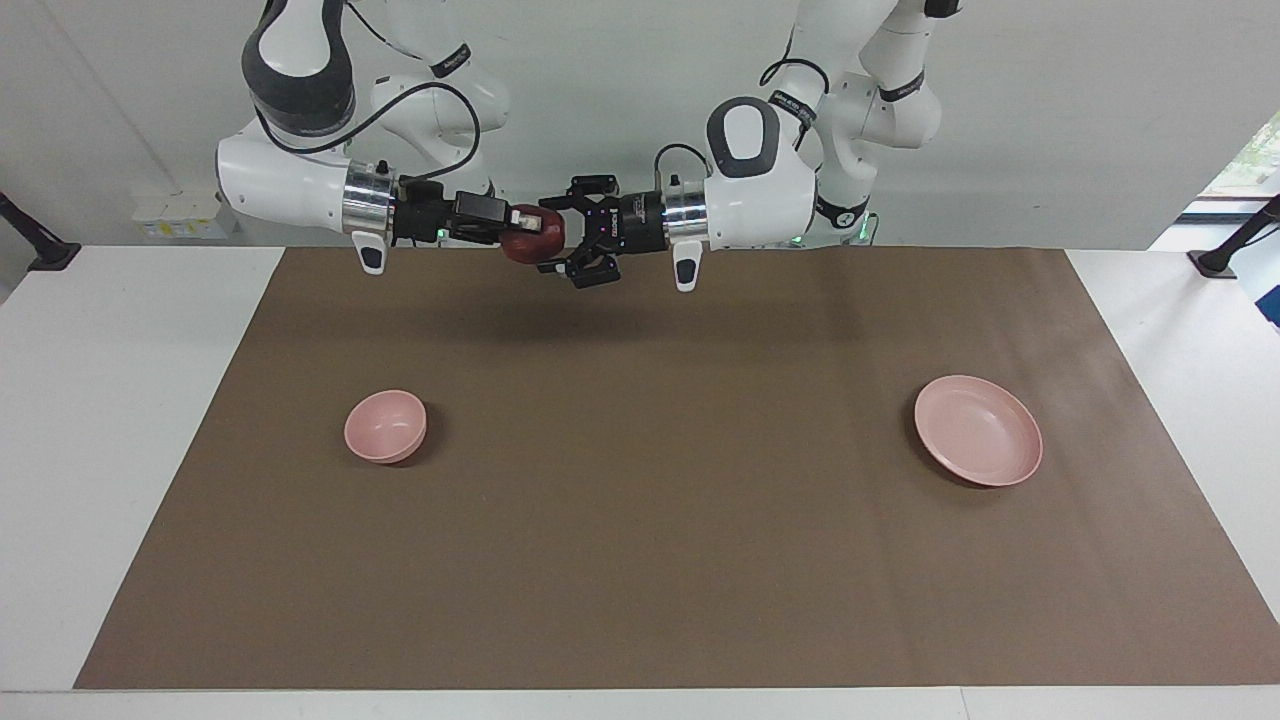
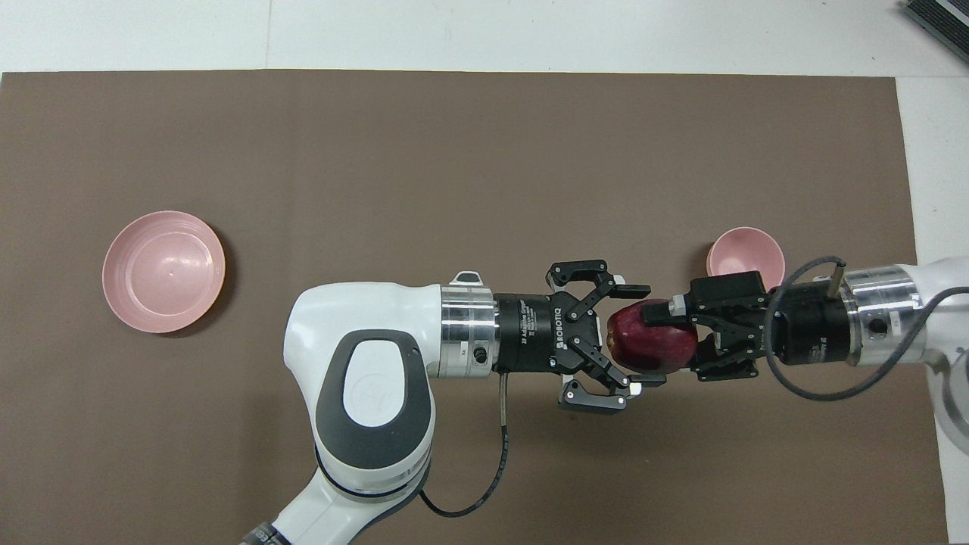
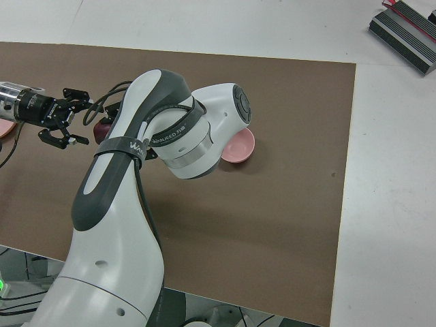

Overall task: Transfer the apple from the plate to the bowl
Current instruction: 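Open the left gripper and withdraw it while the right gripper holds the apple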

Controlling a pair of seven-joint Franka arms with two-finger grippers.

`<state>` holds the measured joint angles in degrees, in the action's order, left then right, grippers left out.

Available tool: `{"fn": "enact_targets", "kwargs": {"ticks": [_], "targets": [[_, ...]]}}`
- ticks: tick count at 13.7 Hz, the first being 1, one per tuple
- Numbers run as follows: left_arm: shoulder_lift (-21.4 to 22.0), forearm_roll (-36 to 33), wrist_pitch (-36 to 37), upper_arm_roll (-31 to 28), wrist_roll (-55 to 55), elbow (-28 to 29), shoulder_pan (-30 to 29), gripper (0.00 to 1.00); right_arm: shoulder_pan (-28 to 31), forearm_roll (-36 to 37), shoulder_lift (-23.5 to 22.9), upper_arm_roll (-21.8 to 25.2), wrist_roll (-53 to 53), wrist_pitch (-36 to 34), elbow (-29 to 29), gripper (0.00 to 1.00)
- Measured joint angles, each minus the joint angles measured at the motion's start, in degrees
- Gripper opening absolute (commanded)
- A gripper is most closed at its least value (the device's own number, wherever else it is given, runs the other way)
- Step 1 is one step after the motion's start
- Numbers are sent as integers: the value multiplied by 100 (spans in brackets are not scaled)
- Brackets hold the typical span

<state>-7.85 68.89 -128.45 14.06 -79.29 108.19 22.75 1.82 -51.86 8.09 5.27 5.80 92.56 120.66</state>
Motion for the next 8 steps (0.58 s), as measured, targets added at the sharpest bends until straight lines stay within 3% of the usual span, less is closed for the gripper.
{"fn": "enact_targets", "kwargs": {"ticks": [3,8], "targets": [[-26,-1116,98,-12,-8,3,-333,100,114,959,-267,6,-259,232,-381,0],[-102,-2400,506,-25,77,7,-973,100,62,2545,-506,-73,-416,1145,-545,0]]}}
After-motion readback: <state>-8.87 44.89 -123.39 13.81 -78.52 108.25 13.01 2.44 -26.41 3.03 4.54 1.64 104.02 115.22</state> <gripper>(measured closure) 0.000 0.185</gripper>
